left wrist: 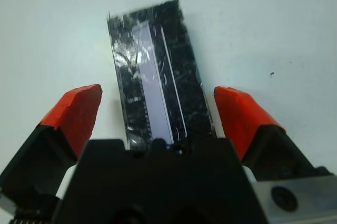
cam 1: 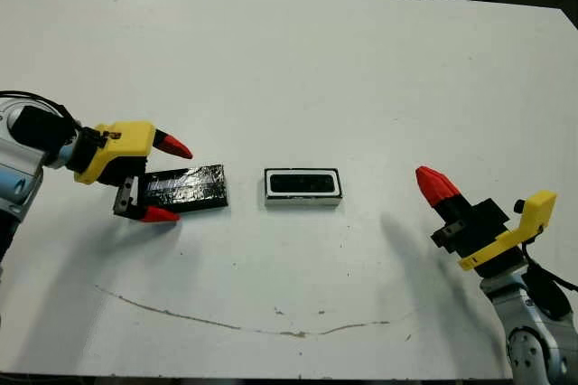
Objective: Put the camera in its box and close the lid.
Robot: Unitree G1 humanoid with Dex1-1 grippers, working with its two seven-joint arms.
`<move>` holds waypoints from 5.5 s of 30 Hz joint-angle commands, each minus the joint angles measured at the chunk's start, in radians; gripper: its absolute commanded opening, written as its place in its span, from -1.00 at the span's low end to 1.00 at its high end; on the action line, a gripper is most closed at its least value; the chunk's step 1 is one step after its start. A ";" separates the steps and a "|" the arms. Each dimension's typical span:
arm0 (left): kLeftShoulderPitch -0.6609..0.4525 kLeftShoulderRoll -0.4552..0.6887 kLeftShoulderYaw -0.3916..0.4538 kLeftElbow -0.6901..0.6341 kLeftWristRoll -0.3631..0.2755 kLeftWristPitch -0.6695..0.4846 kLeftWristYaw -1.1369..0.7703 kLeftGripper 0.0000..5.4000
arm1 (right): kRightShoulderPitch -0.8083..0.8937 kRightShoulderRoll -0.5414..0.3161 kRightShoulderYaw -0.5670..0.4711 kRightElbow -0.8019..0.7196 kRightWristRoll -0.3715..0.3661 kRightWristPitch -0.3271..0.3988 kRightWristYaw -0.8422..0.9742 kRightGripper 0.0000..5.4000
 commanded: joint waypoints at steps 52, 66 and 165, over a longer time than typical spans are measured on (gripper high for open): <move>0.031 -0.084 0.145 0.039 -0.203 0.254 0.012 0.17 | 0.012 -0.030 0.019 0.015 -0.002 -0.003 -0.001 -1.00; -0.086 -0.223 0.068 0.157 -0.151 0.172 -0.031 0.17 | 0.019 -0.024 0.023 0.005 0.013 0.012 -0.012 -1.00; -0.172 -0.599 -0.343 -0.050 0.148 0.474 0.336 0.32 | 0.030 -0.016 0.025 0.010 0.021 -0.033 -0.026 -1.00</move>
